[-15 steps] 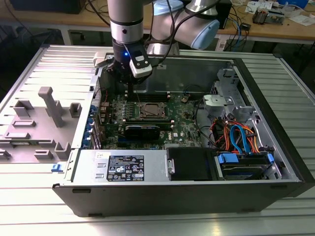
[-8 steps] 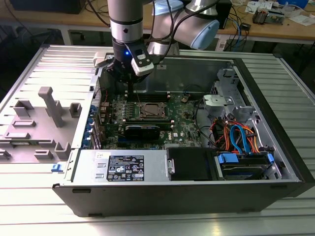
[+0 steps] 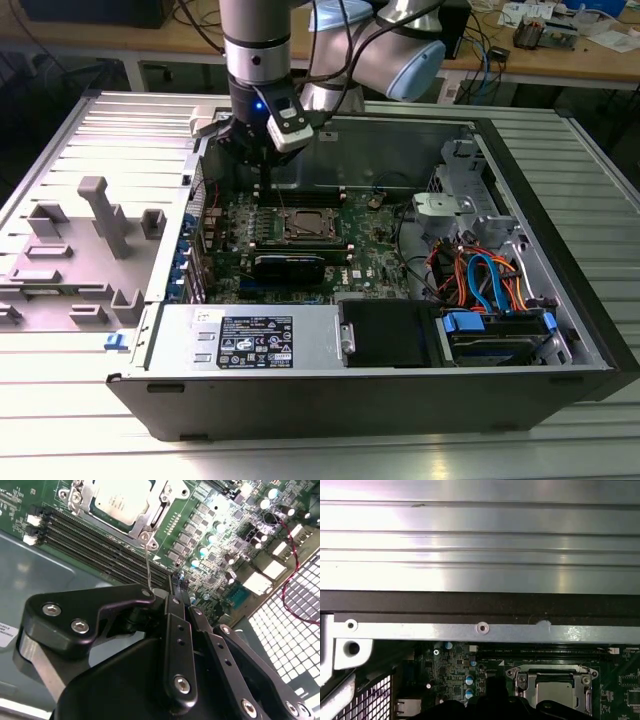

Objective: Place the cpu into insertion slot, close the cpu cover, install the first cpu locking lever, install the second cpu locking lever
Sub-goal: 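Install the first cpu locking lever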

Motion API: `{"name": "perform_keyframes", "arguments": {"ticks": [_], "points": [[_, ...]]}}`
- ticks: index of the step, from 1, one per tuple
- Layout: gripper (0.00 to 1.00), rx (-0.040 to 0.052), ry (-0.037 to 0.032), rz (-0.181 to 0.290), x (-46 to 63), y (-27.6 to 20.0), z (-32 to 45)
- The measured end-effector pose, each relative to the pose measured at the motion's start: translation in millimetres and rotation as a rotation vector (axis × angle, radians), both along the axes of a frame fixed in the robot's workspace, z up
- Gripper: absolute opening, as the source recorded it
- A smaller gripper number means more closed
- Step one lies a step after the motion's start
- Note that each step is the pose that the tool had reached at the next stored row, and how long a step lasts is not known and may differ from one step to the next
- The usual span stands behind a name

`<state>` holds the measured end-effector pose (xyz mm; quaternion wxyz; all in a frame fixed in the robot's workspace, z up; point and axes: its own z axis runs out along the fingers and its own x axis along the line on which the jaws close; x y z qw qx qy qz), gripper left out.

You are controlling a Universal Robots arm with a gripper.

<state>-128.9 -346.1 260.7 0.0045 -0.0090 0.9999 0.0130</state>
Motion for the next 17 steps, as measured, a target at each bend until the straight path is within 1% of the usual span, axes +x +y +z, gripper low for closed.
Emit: {"name": "perform_keyframes", "arguments": {"ticks": [13, 16, 17], "points": [[0.12, -0.0011, 0.0001, 0.000, 23.9, 0.6, -0.3], [0.12, -0.0026, 0.0001, 0.000, 26.5, 0.6, -1.7], [0.12, -0.0046, 0.0001, 0.001, 27.3, 0.6, -2.5]]}}
